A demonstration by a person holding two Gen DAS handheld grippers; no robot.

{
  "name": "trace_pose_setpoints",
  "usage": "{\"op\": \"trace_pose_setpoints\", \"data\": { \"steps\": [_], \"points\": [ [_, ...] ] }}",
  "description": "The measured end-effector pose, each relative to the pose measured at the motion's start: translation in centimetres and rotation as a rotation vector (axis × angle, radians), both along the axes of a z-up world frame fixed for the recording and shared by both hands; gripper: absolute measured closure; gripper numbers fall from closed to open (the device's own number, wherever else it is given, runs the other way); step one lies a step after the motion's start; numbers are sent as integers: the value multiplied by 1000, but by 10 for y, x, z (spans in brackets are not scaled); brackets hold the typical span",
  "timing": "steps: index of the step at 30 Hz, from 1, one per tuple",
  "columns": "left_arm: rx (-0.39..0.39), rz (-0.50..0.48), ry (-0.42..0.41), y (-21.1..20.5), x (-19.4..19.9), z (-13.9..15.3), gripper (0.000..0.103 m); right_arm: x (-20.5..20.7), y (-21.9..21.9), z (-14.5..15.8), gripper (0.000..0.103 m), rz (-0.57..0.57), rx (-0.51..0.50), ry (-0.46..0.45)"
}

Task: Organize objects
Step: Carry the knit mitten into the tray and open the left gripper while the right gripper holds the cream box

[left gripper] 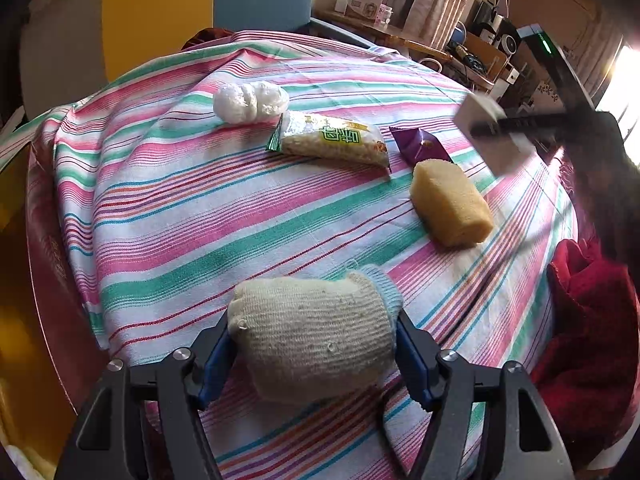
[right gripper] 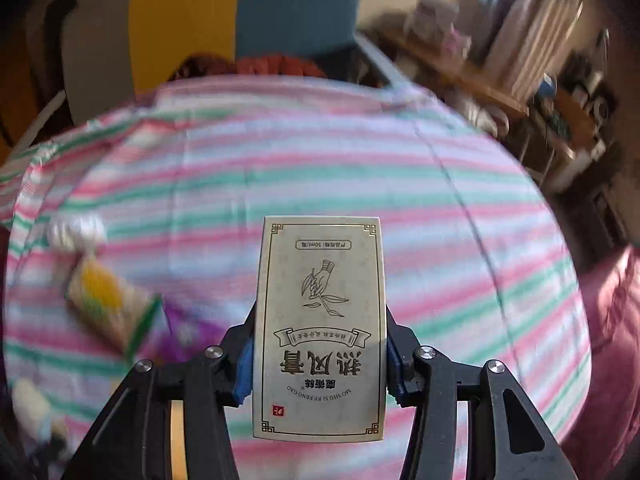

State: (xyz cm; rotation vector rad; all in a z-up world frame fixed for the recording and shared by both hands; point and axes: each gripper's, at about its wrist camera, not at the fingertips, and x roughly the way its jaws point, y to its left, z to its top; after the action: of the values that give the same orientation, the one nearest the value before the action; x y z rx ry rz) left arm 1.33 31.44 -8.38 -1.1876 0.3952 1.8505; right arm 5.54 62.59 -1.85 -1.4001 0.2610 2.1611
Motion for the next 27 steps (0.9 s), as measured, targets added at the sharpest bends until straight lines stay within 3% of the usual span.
{"op": "trace_pose_setpoints", "data": {
  "steps": [5, 12, 17, 27],
  "points": [
    [11, 9, -1, -3, 6, 8, 33, 35, -14, -22, 52, -74, -74, 14],
    [86, -3, 29, -23, 29, 38, 33, 34, -19, -36, 52, -68, -48, -30],
    [148, 39, 46, -50, 28, 64, 33, 31, -22, -37, 52, -50, -14, -40],
    [182, 348, 37, -146, -55, 88, 33, 27, -26, -40, 52, -30, 12, -62]
  ]
}}
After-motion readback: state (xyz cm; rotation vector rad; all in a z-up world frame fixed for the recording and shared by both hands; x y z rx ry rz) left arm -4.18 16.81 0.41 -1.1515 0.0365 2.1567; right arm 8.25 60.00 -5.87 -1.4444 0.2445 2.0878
